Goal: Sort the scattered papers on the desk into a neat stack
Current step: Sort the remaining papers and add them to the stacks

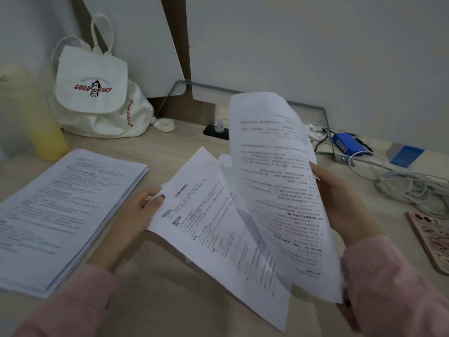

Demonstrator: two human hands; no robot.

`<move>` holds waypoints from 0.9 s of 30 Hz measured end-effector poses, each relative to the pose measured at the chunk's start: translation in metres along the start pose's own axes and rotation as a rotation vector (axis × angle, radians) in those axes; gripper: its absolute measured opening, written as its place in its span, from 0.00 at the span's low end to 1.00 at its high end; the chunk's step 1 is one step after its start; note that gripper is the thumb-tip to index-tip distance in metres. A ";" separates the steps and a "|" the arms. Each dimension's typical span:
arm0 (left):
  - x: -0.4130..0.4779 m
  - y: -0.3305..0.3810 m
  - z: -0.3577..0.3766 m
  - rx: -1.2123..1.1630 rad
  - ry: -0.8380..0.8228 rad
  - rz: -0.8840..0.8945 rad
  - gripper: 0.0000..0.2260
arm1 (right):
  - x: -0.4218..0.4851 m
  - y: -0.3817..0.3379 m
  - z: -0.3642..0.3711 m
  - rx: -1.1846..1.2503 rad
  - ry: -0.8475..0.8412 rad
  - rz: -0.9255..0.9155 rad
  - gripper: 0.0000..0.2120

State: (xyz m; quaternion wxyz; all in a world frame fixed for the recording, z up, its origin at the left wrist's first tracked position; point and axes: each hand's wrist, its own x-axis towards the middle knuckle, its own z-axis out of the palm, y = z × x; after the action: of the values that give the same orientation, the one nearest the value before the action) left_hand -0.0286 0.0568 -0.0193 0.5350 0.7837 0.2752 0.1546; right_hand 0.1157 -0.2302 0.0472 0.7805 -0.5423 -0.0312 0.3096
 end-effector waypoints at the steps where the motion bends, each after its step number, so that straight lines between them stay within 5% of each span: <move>1: 0.000 -0.001 -0.002 0.003 0.016 -0.009 0.05 | 0.002 0.002 -0.002 0.034 0.024 0.008 0.15; 8: -0.012 -0.018 -0.005 -0.088 0.048 -0.079 0.06 | 0.019 0.036 -0.029 0.301 0.456 -0.154 0.17; 15: -0.020 -0.031 0.019 -0.242 -0.209 -0.308 0.09 | 0.011 0.095 -0.005 -0.014 0.490 -0.050 0.10; 23: -0.022 -0.024 0.029 -0.201 -0.223 -0.222 0.12 | 0.003 0.121 0.024 -0.141 0.313 -0.031 0.14; 27: -0.022 -0.013 0.017 -0.064 -0.122 -0.094 0.13 | 0.012 0.101 0.003 -0.373 0.559 -0.208 0.28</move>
State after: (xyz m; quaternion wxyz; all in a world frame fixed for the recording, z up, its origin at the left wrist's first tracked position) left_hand -0.0406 0.0345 -0.0364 0.5821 0.7605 0.2735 0.0899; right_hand 0.0792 -0.1995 -0.0426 0.6736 -0.7333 0.0727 0.0569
